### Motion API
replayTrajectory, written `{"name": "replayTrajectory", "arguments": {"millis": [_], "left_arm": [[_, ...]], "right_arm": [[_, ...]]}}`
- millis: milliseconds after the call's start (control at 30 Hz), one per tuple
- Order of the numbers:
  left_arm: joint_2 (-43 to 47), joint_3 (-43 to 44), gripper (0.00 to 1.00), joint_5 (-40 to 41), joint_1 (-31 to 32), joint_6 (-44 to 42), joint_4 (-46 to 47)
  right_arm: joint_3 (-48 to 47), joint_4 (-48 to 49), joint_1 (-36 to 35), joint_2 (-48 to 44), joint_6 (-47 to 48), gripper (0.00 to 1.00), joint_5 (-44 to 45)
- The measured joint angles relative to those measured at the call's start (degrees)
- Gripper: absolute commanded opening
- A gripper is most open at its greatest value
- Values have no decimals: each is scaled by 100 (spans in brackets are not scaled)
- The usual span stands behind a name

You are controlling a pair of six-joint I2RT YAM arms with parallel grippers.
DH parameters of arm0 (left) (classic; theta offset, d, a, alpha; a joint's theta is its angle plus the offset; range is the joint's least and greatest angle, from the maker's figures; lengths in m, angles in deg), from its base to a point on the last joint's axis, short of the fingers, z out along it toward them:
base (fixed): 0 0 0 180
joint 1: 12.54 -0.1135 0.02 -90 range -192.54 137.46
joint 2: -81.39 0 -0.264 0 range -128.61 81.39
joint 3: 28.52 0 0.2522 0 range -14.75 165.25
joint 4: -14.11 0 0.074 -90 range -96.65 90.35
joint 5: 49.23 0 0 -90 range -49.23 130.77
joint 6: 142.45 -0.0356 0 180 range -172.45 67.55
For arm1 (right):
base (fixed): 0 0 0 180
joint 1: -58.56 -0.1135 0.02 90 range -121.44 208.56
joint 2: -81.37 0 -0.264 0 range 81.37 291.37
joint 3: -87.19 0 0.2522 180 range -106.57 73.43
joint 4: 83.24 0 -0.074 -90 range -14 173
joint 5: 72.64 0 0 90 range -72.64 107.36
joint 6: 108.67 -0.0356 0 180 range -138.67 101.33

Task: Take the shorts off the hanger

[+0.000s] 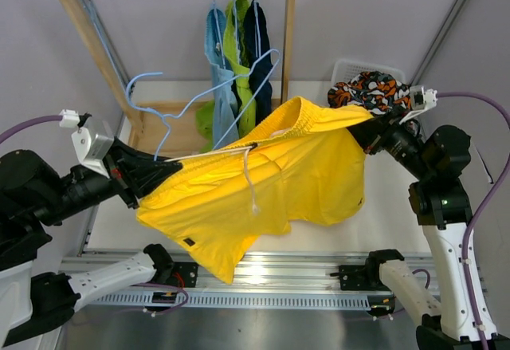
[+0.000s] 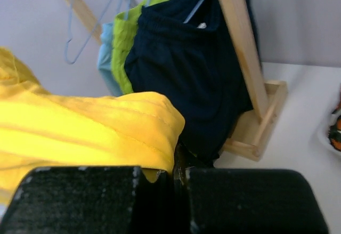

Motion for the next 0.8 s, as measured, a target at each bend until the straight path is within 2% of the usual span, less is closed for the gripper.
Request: {"name": "replayTrajectory", "arguments": {"millis": [133, 167, 200, 233, 300, 333, 433, 533, 633, 800], "left_arm": [[413, -448, 0, 295, 2, 20, 328], [570, -608, 0, 356, 2, 22, 474], [719, -787, 0, 391, 2, 22, 671], [890, -946, 0, 422, 4, 22, 848], [1130, -1040, 0, 428, 2, 24, 1102], [1167, -1016, 0, 428, 2, 26, 1241], [986, -776, 0, 409, 2, 24, 1582], [682, -686, 0, 326, 2, 26, 1939], [461, -706, 0, 304, 2, 17, 2168], [398, -750, 0, 125, 2, 13, 2461]], "right_arm": [[597, 754, -31, -267, -203, 0, -848], [743, 981, -199, -319, -262, 4, -1005], [833, 1123, -431, -337, -304, 19, -1121], [866, 1185, -778, -334, -308, 67, -1180], [811, 1130, -1711, -212, -140, 89, -1084], [715, 1016, -2140, -131, -7, 93, -1003], [308, 575, -3320, 210, 437, 93, -420], [63, 345, -4096, 422, 782, 94, 55], [46, 293, -4277, 431, 925, 99, 308], [-33, 579, -4319, 595, 964, 100, 551]]}}
